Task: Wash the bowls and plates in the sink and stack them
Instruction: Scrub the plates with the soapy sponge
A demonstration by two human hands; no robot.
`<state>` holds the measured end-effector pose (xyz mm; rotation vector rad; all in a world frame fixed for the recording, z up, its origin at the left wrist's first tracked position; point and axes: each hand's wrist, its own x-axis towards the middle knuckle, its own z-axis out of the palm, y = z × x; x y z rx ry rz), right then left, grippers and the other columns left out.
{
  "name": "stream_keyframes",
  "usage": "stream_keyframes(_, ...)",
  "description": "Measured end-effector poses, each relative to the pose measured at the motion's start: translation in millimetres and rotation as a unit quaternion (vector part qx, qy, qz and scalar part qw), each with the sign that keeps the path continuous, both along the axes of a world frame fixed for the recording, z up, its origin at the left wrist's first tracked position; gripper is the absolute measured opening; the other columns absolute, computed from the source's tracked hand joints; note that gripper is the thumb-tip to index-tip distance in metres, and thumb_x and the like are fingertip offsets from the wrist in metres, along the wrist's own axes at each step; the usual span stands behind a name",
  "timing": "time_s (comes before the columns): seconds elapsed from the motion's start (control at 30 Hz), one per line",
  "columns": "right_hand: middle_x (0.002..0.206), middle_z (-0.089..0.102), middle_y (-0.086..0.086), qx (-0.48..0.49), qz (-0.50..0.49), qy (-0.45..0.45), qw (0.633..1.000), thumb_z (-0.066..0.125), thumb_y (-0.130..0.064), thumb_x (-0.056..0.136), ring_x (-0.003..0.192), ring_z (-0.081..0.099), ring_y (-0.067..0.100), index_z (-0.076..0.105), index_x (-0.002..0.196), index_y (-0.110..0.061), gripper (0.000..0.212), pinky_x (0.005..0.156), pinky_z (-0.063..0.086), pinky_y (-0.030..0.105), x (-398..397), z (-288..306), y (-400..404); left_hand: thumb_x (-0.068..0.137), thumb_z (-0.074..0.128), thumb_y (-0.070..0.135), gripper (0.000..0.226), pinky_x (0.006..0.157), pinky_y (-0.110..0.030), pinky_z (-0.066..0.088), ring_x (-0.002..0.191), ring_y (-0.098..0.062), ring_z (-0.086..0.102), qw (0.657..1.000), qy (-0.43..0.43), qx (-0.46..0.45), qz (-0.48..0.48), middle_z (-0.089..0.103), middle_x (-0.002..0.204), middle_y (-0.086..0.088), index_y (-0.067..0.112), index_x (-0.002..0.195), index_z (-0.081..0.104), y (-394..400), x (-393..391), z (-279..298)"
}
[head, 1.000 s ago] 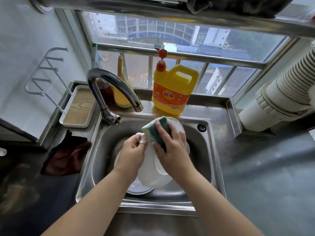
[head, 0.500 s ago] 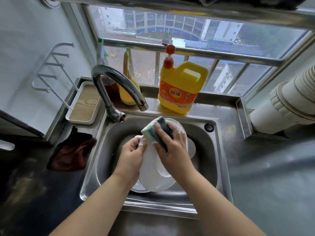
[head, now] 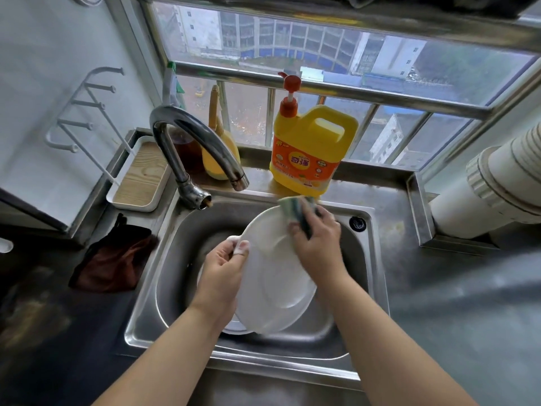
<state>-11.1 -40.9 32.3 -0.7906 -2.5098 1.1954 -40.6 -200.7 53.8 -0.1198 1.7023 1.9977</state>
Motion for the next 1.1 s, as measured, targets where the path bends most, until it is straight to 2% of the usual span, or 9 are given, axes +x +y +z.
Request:
stream_keyframes(0.1, 0.149, 0.03, 0.009, -0.054, -0.069, -0.07, 0.994, 0.047, -0.037, 0.097, 0.136, 0.021, 0.025, 0.032, 0.147, -0.03, 0.053, 0.11, 0.023, 0.037, 2.0, -5.1, 11.8, 0.099, 0.045, 0.011, 0.022, 0.05, -0.017, 0.044, 0.053, -0.009, 0.051, 1.0, 0.002, 0.005, 0.008, 0.06, 0.062, -0.001, 0.006, 0.083, 0.06, 2.8, -1.7, -0.8)
stream_keyframes(0.33, 0.146, 0.029, 0.006, 0.063, 0.082, 0.026, 0.994, 0.056, -0.039, 0.092, 0.132, 0.023, 0.021, 0.036, 0.144, -0.036, 0.056, 0.11, 0.021, 0.03, -2.6, 5.8, -34.6, 0.099, 0.046, 0.012, 0.021, 0.056, -0.025, 0.051, 0.063, -0.018, 0.057, 1.0, -0.012, 0.019, 0.013, 0.064, 0.074, -0.012, -0.001, 0.09, 0.061, 2.6, -6.6, -8.0)
stream_keyframes(0.47, 0.147, 0.03, 0.007, -0.079, -0.047, -0.055, 0.994, 0.051, -0.038, 0.095, 0.134, 0.021, 0.024, 0.032, 0.146, -0.032, 0.055, 0.109, 0.026, 0.038, -10.7, -6.3, 3.7, 0.099, 0.046, 0.012, 0.023, 0.05, -0.018, 0.045, 0.055, -0.01, 0.052, 0.999, -0.018, 0.027, 0.033, 0.06, 0.063, -0.001, 0.007, 0.081, 0.059, -3.9, -9.3, -10.0)
stream_keyframes(0.53, 0.147, 0.032, 0.009, -0.068, -0.086, -0.103, 0.989, 0.047, -0.039, 0.096, 0.135, 0.021, 0.025, 0.03, 0.147, -0.03, 0.054, 0.108, 0.027, 0.039, -7.8, -8.6, 6.4, 0.099, 0.046, 0.011, 0.024, 0.05, -0.017, 0.044, 0.054, -0.009, 0.05, 0.999, -0.011, 0.029, 0.033, 0.059, 0.061, 0.0, 0.009, 0.078, 0.058, -6.0, -11.4, -9.4)
stream_keyframes(0.7, 0.147, 0.027, 0.007, -0.008, 0.046, 0.01, 0.999, 0.055, -0.039, 0.092, 0.135, 0.02, 0.02, 0.035, 0.145, -0.03, 0.057, 0.115, 0.023, 0.038, -13.4, 9.3, -40.9, 0.098, 0.047, 0.011, 0.02, 0.061, -0.028, 0.049, 0.067, -0.018, 0.058, 1.0, 0.017, -0.003, -0.005, 0.065, 0.074, -0.009, 0.005, 0.087, 0.062, -3.4, -11.6, -8.6)
stream_keyframes(0.77, 0.147, 0.027, 0.005, 0.011, 0.053, 0.015, 0.998, 0.056, -0.039, 0.092, 0.134, 0.019, 0.018, 0.036, 0.145, -0.031, 0.057, 0.115, 0.023, 0.037, -19.7, 10.7, -41.7, 0.098, 0.048, 0.012, 0.02, 0.061, -0.029, 0.051, 0.068, -0.021, 0.06, 1.0, 0.005, 0.004, -0.003, 0.066, 0.077, -0.013, 0.003, 0.089, 0.063, -4.8, -10.7, -8.9)
stream_keyframes(0.87, 0.145, 0.029, 0.005, -0.063, -0.028, -0.037, 0.997, 0.054, -0.038, 0.094, 0.134, 0.023, 0.022, 0.036, 0.145, -0.029, 0.055, 0.11, 0.024, 0.036, -20.2, -3.1, -15.5, 0.099, 0.046, 0.012, 0.022, 0.054, -0.023, 0.05, 0.061, -0.014, 0.058, 1.0, -0.001, 0.018, 0.012, 0.064, 0.069, -0.006, 0.006, 0.084, 0.061, -9.6, -10.4, -8.7)
stream_keyframes(0.97, 0.137, 0.037, 0.01, -0.159, -0.138, -0.098, 0.973, 0.053, -0.044, 0.091, 0.129, 0.038, 0.029, 0.039, 0.143, -0.03, 0.056, 0.108, 0.035, 0.046, -5.7, -28.1, 7.8, 0.1, 0.045, 0.012, 0.027, 0.049, -0.016, 0.044, 0.052, -0.006, 0.05, 0.998, -0.004, 0.038, 0.05, 0.056, 0.058, 0.004, 0.011, 0.075, 0.055, -12.5, -14.6, -9.7)
stream_keyframes(1.1, 0.134, 0.04, 0.004, -0.264, -0.197, -0.086, 0.94, 0.055, -0.039, 0.091, 0.113, 0.041, 0.015, 0.038, 0.142, -0.032, 0.054, 0.104, 0.037, 0.037, 18.1, -41.8, -3.8, 0.101, 0.042, 0.016, 0.035, 0.061, -0.023, 0.052, 0.063, -0.008, 0.059, 0.993, -0.022, 0.086, 0.081, 0.064, 0.068, 0.003, 0.02, 0.071, 0.06, -15.1, -24.1, -13.8)
